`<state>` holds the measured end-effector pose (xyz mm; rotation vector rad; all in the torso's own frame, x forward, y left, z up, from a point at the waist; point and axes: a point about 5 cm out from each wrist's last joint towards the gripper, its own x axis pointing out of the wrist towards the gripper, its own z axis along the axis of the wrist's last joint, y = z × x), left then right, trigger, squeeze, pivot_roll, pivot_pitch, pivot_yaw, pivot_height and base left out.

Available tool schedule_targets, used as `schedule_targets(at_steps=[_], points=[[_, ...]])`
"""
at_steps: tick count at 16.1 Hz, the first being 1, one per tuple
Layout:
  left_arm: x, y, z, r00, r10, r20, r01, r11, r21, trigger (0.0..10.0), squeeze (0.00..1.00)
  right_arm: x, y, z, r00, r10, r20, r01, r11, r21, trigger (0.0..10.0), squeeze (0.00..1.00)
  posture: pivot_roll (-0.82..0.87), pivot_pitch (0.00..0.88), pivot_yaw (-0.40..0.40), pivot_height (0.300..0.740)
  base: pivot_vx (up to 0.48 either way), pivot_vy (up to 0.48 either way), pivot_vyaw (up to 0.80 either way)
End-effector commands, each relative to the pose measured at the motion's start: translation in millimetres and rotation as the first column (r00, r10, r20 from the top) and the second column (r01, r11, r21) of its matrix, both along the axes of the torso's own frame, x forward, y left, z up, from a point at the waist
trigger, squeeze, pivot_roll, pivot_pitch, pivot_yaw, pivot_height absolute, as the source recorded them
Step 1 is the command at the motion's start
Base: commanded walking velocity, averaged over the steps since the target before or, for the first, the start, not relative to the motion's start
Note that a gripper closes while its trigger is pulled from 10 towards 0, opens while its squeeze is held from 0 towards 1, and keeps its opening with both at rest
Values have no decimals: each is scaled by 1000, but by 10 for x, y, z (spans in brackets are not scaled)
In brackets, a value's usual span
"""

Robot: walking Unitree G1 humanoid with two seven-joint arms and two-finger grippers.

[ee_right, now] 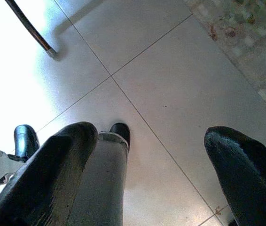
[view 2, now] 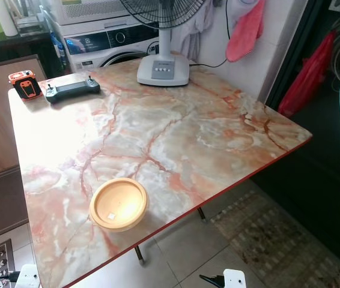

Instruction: Restocking fridge

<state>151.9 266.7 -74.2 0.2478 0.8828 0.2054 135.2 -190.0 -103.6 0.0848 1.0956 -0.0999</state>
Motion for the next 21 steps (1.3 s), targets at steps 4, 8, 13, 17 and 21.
schedule_targets(at_steps=[4, 8, 13, 17, 21], points=[[-15, -49, -34, 999, -14, -31, 14, 1000, -5, 10000, 0, 13, -86, 18, 999, -34, 21, 35, 999, -14, 10000, 0, 27, 0, 63, 740, 0, 0, 0], [79, -111, -20, 1000, -9, -14, 9, 1000, -25, 10000, 0, -1, -200, 34, 999, 39, 13, -38, 998, -58, 10000, 0, 20, 0, -4, 740, 0, 0, 0], [-39, -266, -118, 997, 62, -38, -65, 995, -76, 10000, 0, -81, -314, 31, 997, -74, 19, 75, 996, -55, 10000, 0, 18, 0, -30, 740, 0, 0, 0], [-151, -268, -159, 994, 89, -60, -94, 992, -88, 10000, 0, -132, -313, 15, 994, -109, 15, 109, 993, -34, 10000, 0, 20, 0, -24, 740, 0, 0, 0], [-147, -307, -167, 994, 88, -59, -93, 990, -105, 10000, 0, -167, -307, 3, 995, -97, -1, 97, 995, -35, 10000, 0, 12, 0, -14, 740, 0, 0, 0]])
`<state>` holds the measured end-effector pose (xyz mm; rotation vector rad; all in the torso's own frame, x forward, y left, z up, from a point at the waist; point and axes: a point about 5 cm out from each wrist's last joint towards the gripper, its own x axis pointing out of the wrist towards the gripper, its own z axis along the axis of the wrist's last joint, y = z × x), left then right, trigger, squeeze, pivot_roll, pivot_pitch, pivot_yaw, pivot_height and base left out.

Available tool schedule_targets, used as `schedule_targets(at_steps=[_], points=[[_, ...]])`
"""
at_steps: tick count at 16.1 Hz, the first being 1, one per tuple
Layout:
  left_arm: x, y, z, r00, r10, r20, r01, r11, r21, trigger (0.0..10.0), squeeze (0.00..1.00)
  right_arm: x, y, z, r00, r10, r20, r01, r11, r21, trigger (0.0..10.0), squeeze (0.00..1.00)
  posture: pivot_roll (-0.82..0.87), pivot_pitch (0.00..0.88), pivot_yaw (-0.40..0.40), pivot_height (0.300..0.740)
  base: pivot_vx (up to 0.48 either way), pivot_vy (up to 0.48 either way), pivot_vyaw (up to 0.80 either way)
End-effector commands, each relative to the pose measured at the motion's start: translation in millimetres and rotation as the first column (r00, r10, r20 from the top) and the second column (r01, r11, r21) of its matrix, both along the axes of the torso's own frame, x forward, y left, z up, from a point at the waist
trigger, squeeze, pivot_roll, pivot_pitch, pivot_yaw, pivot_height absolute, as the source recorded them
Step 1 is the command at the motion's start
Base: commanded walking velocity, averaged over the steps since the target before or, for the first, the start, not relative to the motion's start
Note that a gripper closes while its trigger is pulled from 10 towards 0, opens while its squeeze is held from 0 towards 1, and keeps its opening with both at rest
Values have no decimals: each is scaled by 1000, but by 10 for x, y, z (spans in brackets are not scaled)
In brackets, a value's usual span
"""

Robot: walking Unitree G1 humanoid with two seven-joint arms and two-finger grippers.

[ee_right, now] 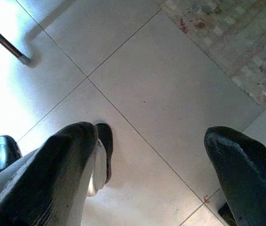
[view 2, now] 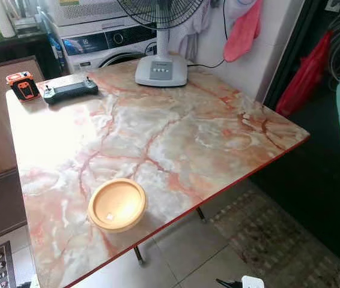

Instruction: Restocking fridge

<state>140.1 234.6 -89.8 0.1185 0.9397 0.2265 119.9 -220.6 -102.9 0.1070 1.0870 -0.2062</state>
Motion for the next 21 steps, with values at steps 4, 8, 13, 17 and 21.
schedule_targets(at_steps=[4, 8, 13, 17, 21], points=[[18, -15, -2, 1000, 6, -6, -6, 1000, -12, 10000, 0, -28, -1, -7, 1000, 6, -4, -6, 1000, 1, 10000, 0, 7, 0, -9, 740, 0, 0, 0], [-13, -18, -15, 1000, 1, -19, -2, 1000, -13, 10000, 0, -32, 5, -9, 1000, 1, -1, -1, 1000, 12, 10000, 0, 11, 0, -9, 740, -60, 0, 0], [-19, -2, -15, 1000, 9, -21, -9, 1000, -14, 10000, 0, -25, 12, -8, 1000, 15, -2, -15, 1000, 15, 10000, 0, 15, 0, -6, 740, -241, 0, 0], [-8, 6, -9, 1000, 10, -19, -11, 1000, -14, 10000, 0, -23, 17, -9, 1000, 18, -4, -18, 1000, 19, 10000, 0, 19, 0, -6, 740, -247, 0, 0], [-6, 9, -9, 1000, 10, -21, -10, 1000, -14, 10000, 0, -21, 21, -9, 1000, 25, -4, -25, 999, 21, 10000, 0, 23, 0, -7, 740, -250, 0, 0]])
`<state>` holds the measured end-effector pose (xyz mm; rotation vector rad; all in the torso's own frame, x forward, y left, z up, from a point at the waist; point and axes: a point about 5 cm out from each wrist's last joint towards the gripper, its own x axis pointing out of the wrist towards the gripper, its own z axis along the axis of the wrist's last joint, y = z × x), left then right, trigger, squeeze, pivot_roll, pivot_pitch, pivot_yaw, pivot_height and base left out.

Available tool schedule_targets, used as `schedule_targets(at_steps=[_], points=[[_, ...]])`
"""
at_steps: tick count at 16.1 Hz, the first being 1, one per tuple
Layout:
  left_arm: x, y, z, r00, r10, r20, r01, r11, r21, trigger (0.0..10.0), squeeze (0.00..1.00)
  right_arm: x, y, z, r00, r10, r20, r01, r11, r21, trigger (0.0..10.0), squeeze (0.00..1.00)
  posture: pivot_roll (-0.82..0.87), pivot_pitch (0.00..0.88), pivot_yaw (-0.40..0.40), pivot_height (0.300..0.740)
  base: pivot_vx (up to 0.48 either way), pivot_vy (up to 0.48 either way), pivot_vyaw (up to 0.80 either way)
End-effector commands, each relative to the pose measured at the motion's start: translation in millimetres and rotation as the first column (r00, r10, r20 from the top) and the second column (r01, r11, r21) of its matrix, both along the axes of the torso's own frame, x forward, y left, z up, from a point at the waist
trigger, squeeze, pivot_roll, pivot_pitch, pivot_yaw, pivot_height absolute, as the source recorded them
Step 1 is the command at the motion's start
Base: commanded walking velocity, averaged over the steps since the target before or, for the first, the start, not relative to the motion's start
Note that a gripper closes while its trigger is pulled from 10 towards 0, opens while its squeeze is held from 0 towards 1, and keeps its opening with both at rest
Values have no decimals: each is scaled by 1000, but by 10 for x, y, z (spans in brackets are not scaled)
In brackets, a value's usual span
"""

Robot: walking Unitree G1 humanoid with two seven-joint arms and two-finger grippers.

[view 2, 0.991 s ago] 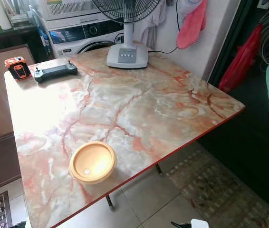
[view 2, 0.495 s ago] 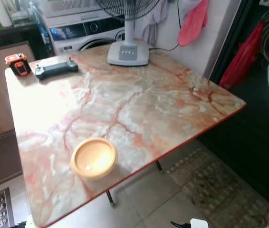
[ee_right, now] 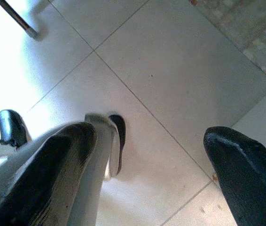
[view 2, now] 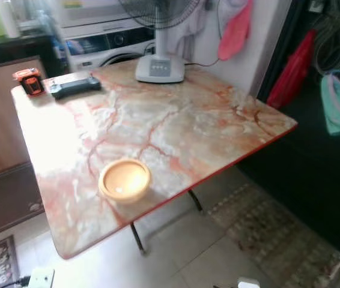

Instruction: Restocking fridge

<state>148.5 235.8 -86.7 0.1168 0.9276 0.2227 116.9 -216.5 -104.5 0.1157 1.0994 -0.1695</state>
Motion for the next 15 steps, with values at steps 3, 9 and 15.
schedule_targets(at_steps=[3, 9, 15], points=[[-95, -3, -42, 999, 10, -36, -10, 1000, -12, 10000, 0, 10, -14, 6, 1000, 7, 4, -7, 1000, -3, 10000, 0, 21, 0, -5, 740, -250, 0, 0], [-109, 5, -47, 999, 2, -46, -3, 1000, -12, 10000, 0, 11, -7, 6, 1000, 13, 4, -13, 1000, 0, 10000, 0, 22, 0, -3, 740, -253, 0, 0], [-113, 15, -48, 999, 7, -49, -7, 1000, -13, 10000, 0, 22, -7, 9, 1000, 10, 8, -10, 1000, 1, 10000, 0, 22, 0, -3, 740, -269, 0, 0]])
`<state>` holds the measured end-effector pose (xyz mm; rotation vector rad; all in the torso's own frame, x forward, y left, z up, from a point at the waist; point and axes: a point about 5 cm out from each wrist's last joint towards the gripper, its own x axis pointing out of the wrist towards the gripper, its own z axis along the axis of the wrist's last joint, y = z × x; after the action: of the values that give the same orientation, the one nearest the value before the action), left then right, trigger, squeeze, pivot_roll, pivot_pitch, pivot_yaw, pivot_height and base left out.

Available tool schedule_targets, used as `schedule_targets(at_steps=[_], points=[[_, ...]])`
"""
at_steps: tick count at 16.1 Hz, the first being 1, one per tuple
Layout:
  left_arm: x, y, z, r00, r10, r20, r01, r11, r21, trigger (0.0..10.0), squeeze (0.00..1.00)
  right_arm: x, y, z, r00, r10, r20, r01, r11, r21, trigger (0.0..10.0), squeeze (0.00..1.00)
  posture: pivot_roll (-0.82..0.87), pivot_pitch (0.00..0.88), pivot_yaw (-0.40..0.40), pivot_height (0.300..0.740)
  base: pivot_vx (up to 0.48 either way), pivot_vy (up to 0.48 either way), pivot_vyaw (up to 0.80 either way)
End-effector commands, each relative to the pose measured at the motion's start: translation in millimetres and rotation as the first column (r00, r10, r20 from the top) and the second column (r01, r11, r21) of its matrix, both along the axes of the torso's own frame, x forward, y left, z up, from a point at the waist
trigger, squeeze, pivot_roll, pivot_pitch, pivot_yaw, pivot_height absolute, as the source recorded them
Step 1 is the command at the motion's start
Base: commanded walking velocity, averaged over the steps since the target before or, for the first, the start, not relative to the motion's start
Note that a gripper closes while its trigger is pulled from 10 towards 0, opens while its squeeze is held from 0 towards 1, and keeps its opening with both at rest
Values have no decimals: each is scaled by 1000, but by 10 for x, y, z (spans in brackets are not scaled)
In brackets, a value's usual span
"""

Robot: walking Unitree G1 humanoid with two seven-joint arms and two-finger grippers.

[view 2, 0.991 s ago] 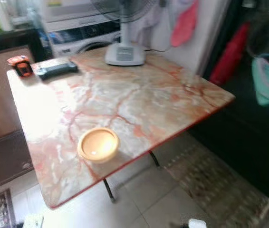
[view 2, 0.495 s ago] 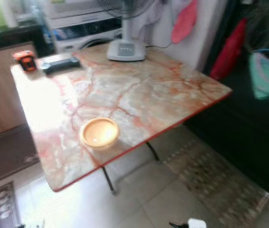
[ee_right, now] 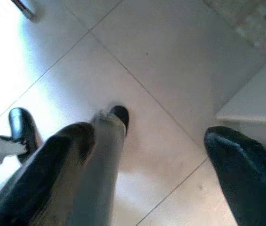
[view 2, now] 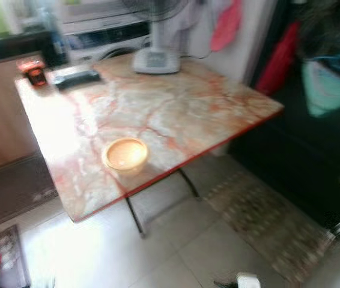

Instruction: Restocking fridge

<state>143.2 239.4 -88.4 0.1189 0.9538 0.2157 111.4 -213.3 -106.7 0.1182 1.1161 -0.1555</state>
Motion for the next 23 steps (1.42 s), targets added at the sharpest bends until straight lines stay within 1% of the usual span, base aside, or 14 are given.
schedule_targets(at_steps=[1, 4, 6, 7, 15, 23], points=[[-63, -19, -31, 1000, 13, -23, -13, 1000, -9, 10000, 0, 77, -40, 30, 1000, -1, 24, 1, 1000, -10, 10000, 0, 22, 0, -3, 740, -274, 0, 0], [-52, -29, -29, 1000, 12, -18, -12, 1000, -9, 10000, 0, 83, -36, 32, 1000, -3, 26, 3, 1000, -8, 10000, 0, 20, 0, -4, 740, -281, 0, 0], [-42, -27, -26, 1000, 1, -26, -1, 1000, 14, 10000, 0, 86, -33, 32, 1000, -2, 27, 2, 1000, -7, 10000, 0, 21, 0, -5, 740, 0, 0, 0], [-46, -21, -27, 999, 12, -30, -12, 1000, 20, 10000, 0, 86, -32, 32, 1000, -3, 27, 3, 1000, -6, 10000, 0, 22, 0, -5, 740, 0, 0, 0], [-23, -16, -17, 1000, 15, -23, -14, 1000, 24, 10000, 0, 88, -16, 28, 1000, -6, 24, 6, 1000, -3, 10000, 0, 27, 0, -2, 740, 0, 0, 0], [-31, -20, -20, 1000, 13, -21, -13, 1000, 15, 10000, 0, 70, -2, 19, 1000, 7, 12, -7, 1000, 3, 10000, 0, 36, 0, 0, 740, 0, 0, 0]])
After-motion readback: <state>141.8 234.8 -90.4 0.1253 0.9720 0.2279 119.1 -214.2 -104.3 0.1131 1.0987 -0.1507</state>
